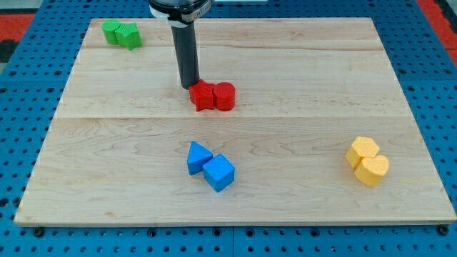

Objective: Nudge the red circle along with the red star a bit left

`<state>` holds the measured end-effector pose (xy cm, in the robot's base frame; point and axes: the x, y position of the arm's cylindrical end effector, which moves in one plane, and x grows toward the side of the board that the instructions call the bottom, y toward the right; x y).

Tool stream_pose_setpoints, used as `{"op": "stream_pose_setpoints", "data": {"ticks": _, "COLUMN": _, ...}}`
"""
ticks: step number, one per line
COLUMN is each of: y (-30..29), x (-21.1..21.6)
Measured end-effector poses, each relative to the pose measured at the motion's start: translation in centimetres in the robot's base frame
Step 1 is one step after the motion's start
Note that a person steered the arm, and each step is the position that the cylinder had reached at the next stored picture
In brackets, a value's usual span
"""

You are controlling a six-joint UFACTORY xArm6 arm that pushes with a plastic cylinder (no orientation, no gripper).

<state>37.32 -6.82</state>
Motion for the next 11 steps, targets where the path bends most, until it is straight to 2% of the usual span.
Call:
{"op": "stream_pose_setpoints", "data": {"ticks": 2, "y": 1.2, "x": -2.3}}
{"op": "stream_pose_setpoints", "data": {"ticks": 4, "y": 1.2, "x": -2.4}}
{"op": "stream_pose_setpoints", "data": {"ticks": 6, "y": 8.0, "x": -3.0}}
{"op": "stream_pose_setpoints", "data": {"ticks": 10, "y": 8.6, "x": -3.1}}
{"op": "stream_pose_setpoints", "data": {"ticks": 11, "y": 11.0, "x": -2.9}}
